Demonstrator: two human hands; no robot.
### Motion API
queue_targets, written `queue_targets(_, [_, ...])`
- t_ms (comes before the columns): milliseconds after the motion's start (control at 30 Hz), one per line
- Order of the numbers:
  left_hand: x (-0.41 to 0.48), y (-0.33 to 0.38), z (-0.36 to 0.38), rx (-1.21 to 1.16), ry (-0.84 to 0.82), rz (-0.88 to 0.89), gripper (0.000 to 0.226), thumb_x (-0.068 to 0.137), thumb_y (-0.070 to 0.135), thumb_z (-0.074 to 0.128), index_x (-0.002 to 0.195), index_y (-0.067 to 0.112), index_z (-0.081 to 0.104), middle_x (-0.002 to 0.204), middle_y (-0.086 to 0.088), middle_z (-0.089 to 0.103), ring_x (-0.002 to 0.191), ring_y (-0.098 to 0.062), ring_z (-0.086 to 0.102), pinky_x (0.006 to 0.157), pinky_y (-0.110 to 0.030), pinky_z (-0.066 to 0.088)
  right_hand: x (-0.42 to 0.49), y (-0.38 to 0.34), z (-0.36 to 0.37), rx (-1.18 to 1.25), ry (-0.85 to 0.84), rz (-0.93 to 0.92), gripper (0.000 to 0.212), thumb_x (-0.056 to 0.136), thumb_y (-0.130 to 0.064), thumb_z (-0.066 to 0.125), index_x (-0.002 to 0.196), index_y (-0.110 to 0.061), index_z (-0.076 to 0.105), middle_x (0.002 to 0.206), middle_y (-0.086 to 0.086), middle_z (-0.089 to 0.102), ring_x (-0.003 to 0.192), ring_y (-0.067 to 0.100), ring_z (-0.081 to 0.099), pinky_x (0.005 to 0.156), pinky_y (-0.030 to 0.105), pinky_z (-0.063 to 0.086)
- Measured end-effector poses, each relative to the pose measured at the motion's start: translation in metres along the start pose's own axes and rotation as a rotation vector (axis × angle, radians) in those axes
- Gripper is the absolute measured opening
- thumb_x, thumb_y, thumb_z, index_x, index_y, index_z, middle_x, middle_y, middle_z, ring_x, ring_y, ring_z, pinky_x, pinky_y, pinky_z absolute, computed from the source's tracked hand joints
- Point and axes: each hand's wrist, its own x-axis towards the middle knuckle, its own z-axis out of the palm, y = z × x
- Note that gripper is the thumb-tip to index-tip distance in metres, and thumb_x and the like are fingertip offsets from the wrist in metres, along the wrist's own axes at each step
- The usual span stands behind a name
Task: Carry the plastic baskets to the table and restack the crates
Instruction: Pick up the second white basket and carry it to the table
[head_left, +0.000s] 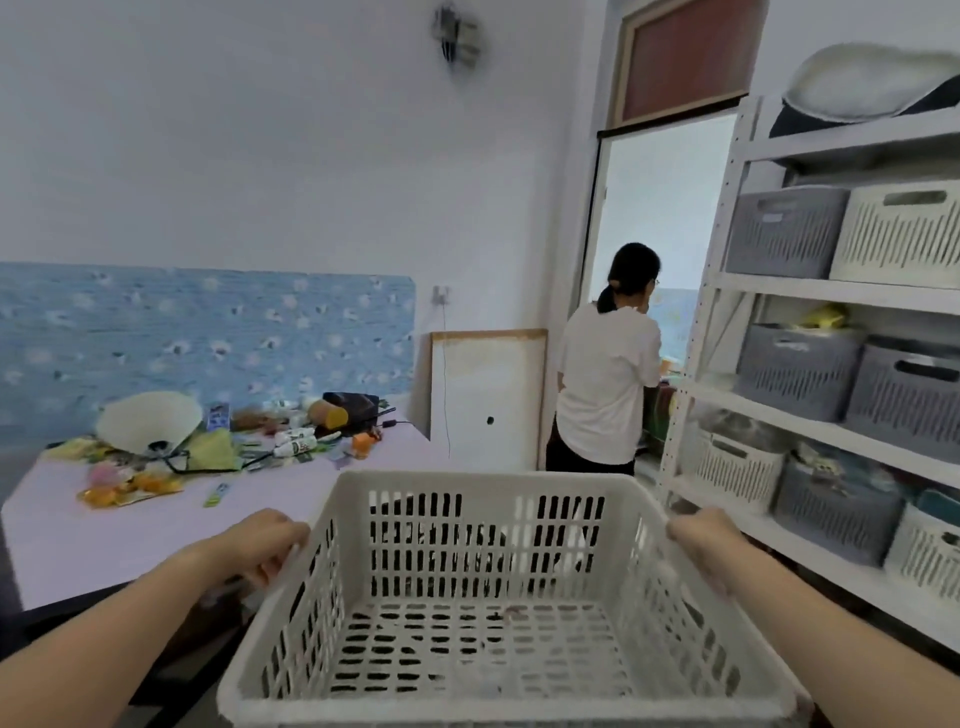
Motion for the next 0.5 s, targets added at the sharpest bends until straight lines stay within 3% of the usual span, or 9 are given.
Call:
queue_targets(100, [0.061,0.005,-0.011,-0.021,0.002,-0.032,0.025,0.091,0.018,0.051,0.07,0.006,0.051,0.062,-0.011,0.056,0.048,-0.024,0.056,0.048,-0.024,0.048,0.039,-0.043,0.032,0.022,-0.018,0.019,0.03,0.076,-0.017,0.057,0.101,0.001,0.056,0.086,0.018,0.061,0.074,0.032,0.063,0.063,0.033,0.05])
queue_targets(200, [0.123,0.01,-0.023,-0.011,0.002,-0.074,0.021,0.091,0.018,0.049,0.074,0.005,0.054,0.067,-0.013,0.058,0.05,-0.024,0.058,0.049,-0.025,0.05,0.072,-0.083,0.068,0.054,-0.037,0.029,0.011,0.079,-0.008,0.056,0.079,-0.002,0.047,0.073,0.017,0.052,0.069,0.033,0.059,0.062,0.037,0.048])
queue_targets(267, [0.155,0.016,-0.031,-0.012,0.033,-0.085,0.021,0.091,0.019,0.049,0.075,0.005,0.053,0.066,-0.013,0.055,0.051,-0.024,0.053,0.05,-0.023,0.046,0.086,-0.107,0.082,0.072,-0.027,0.036,0.015,0.079,-0.008,0.056,0.071,-0.003,0.045,0.072,0.018,0.053,0.075,0.038,0.064,0.067,0.041,0.053])
queue_targets(333, [0.182,0.023,-0.041,-0.032,0.065,-0.096,0.022,0.091,0.02,0.05,0.074,0.005,0.051,0.063,-0.012,0.052,0.052,-0.024,0.049,0.051,-0.023,0.041,0.104,-0.13,0.095,0.072,-0.016,0.025,0.017,0.08,-0.008,0.056,0.068,-0.003,0.044,0.07,0.018,0.053,0.069,0.034,0.06,0.062,0.036,0.049])
queue_targets(433, [0.219,0.035,-0.056,-0.063,0.14,-0.121,0.025,0.091,0.019,0.05,0.069,0.006,0.049,0.058,-0.01,0.049,0.05,-0.023,0.047,0.052,-0.023,0.04,0.145,-0.17,0.111,0.063,-0.085,-0.019,0.014,0.082,-0.006,0.055,0.072,-0.003,0.045,0.069,0.016,0.046,0.063,0.029,0.05,0.062,0.034,0.04])
queue_targets(500, [0.243,0.039,-0.062,-0.088,0.179,-0.13,0.029,0.091,0.016,0.051,0.064,0.008,0.045,0.053,-0.008,0.043,0.046,-0.021,0.041,0.052,-0.023,0.036,0.181,-0.197,0.127,0.106,-0.16,-0.041,0.009,0.084,-0.004,0.053,0.09,-0.001,0.048,0.077,0.015,0.045,0.066,0.029,0.047,0.066,0.036,0.04])
